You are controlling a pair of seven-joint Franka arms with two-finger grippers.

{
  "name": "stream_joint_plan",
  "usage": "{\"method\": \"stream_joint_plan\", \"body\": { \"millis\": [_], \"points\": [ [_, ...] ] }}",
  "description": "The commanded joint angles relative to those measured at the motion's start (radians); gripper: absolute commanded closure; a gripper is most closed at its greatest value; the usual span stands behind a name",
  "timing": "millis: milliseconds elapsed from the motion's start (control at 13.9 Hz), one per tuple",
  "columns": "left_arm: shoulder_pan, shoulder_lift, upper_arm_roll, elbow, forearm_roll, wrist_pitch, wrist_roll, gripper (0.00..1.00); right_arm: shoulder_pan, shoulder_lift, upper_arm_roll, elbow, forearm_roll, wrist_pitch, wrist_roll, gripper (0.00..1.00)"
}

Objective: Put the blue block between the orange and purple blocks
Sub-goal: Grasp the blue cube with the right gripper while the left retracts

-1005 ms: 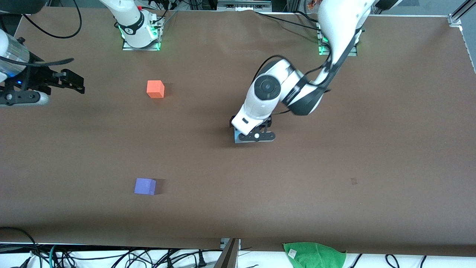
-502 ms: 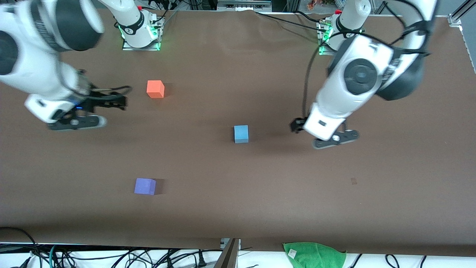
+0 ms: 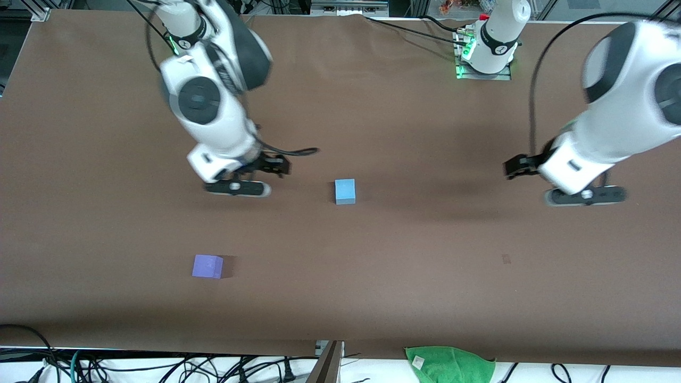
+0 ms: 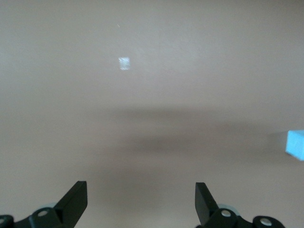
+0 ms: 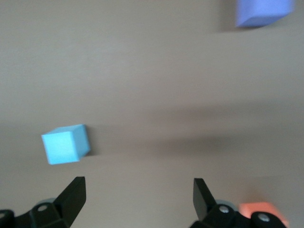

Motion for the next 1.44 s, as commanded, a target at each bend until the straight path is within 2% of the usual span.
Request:
{"method": "stream_joint_plan", "body": {
  "millis": [0,72,144,431,718,1364],
  "points": [
    [-0.039,-0.132,0.143,-0.096,-0.04,0.006,0.211,0.0,0.077,0.082,-0.01,0.011,0.001,0.113,0.079,0.0],
    [-0.069,-0.167,0.2,-0.127,-0.04,0.008,0.215,0.0,0.096,0.109,-0.01,0.011,0.0,0.164,0.079,0.0],
    [-0.076,-0.199,0.214,-0.166,-0.04,0.012,0.212,0.0,0.119,0.132,-0.011,0.011,-0.012,0.211,0.079,0.0],
    [-0.057,-0.241,0.184,-0.217,-0.043,0.043,0.207,0.0,0.173,0.222,-0.011,0.011,-0.095,0.357,0.189,0.0],
    [-0.054,-0.238,0.181,-0.202,-0.041,0.023,0.207,0.0,0.209,0.293,-0.016,0.013,-0.108,0.471,0.205,0.0],
    [-0.053,-0.239,0.184,-0.201,-0.04,0.018,0.209,0.0,0.242,0.351,-0.025,0.013,-0.198,0.528,0.242,0.0]
  ]
}}
